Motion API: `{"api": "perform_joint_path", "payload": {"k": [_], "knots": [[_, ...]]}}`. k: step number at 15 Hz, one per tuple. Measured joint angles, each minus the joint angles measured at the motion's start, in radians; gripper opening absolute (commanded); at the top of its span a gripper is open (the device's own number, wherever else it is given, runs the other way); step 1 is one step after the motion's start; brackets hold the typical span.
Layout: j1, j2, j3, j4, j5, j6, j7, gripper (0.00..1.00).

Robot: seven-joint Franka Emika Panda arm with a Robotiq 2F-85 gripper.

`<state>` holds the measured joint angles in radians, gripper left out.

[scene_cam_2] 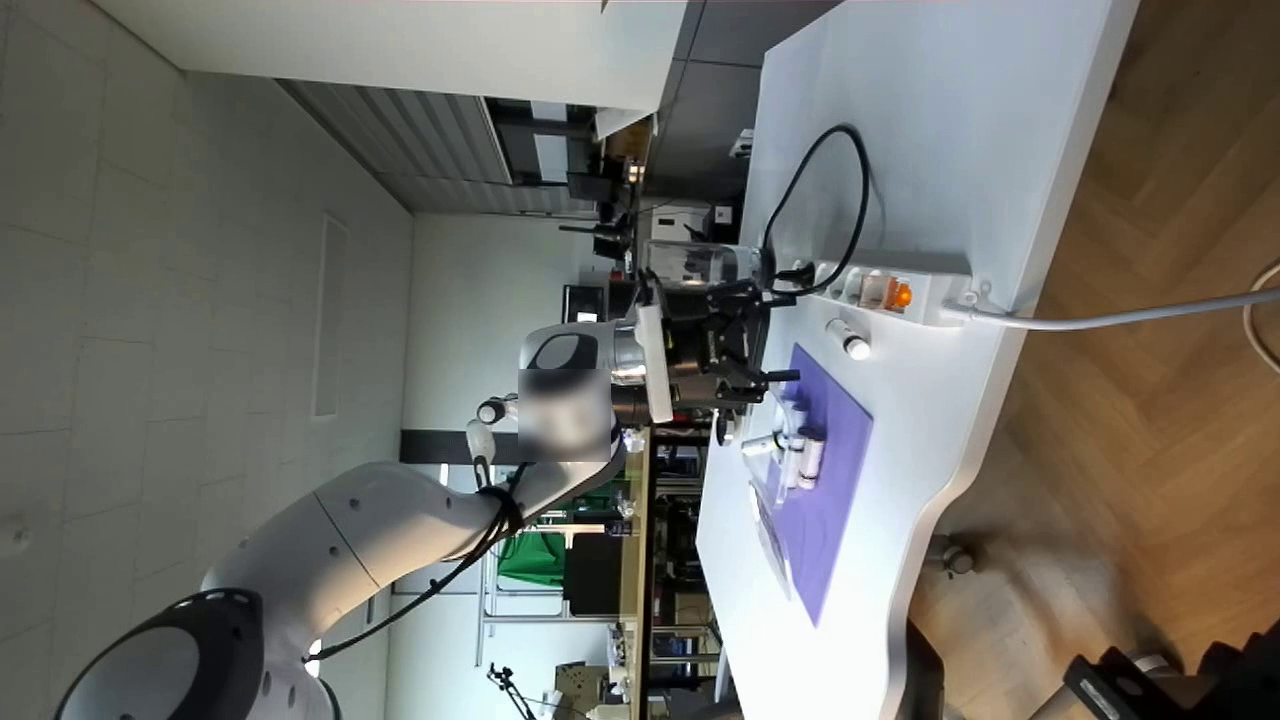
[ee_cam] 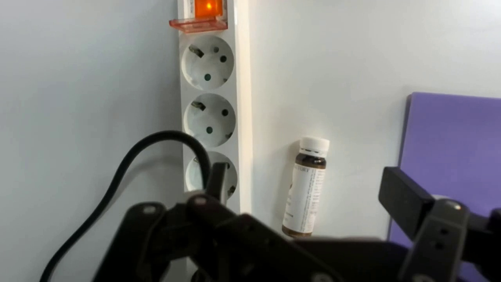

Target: Pick up the bottle from the table and put it inside the clear bowl, turn off the white extension cable, take out one bottle from the clear bowl and place it on the left side of the table

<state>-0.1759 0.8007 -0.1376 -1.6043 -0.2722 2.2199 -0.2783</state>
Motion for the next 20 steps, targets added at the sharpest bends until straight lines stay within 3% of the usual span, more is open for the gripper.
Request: {"api": "perform_joint_path", "payload": {"k": [5,15,16,17,20], "knots": [[-0.07,0.038,0.055,-0.001,0.08,0.003,-0.112,1.0],[-0.084,0.069,0.075,0.002,0.113,0.013,-0.147,1.0],[-0.085,0.073,0.075,0.004,0.12,0.013,-0.142,0.75],[-0.085,0.078,0.075,0.007,0.126,0.014,-0.138,0.75],[-0.085,0.093,0.073,0.01,0.131,0.047,-0.133,0.51]]}}
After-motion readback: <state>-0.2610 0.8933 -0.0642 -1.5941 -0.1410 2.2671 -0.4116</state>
